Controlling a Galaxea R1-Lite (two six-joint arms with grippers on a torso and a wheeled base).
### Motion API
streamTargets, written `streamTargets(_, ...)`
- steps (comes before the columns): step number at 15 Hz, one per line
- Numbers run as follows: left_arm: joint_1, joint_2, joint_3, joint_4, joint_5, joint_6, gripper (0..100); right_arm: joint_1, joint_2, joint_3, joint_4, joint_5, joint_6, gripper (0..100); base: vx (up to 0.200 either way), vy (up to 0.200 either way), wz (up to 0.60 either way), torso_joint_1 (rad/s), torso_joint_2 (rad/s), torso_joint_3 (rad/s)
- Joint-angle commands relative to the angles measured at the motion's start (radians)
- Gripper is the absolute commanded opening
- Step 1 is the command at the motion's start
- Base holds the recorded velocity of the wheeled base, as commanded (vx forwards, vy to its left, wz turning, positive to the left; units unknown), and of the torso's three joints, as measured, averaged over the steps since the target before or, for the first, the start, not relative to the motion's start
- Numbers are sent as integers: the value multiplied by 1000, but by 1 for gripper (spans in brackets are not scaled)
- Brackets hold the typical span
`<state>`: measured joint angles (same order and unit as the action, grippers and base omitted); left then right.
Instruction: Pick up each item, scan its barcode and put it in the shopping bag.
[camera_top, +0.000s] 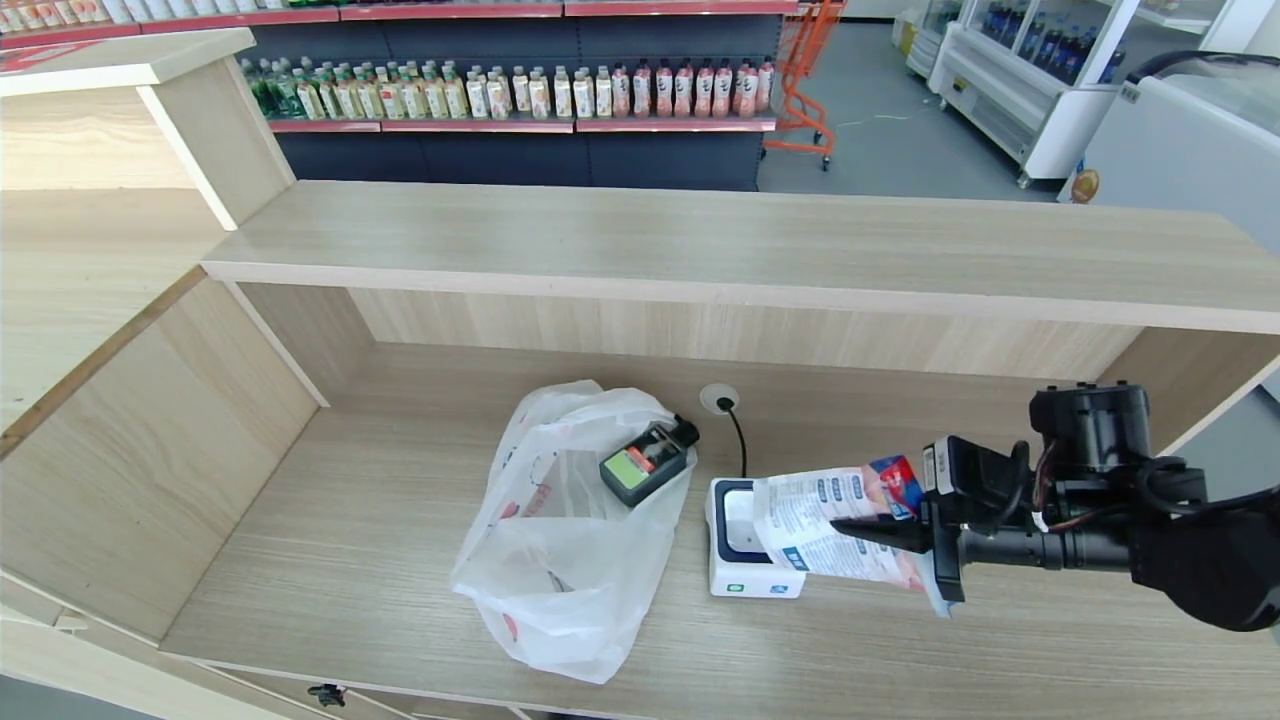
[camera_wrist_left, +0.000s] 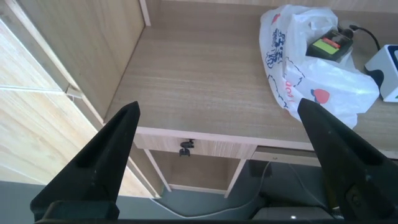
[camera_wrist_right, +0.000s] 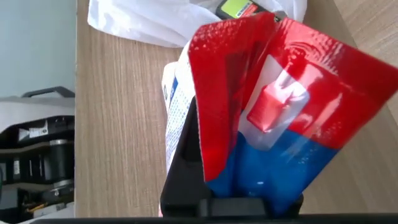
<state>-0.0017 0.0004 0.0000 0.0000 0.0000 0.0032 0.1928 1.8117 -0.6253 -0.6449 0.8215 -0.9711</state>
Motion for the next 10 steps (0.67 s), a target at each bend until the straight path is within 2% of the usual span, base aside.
streamTargets(1,0,0,0,0,0,0,100,2,63,-36,-1,16,-24,0,0,0,0,0,0,0)
streamTargets(10,0,0,0,0,0,0,100,40,164,-220,-2,16,-28,0,0,0,0,0,0,0)
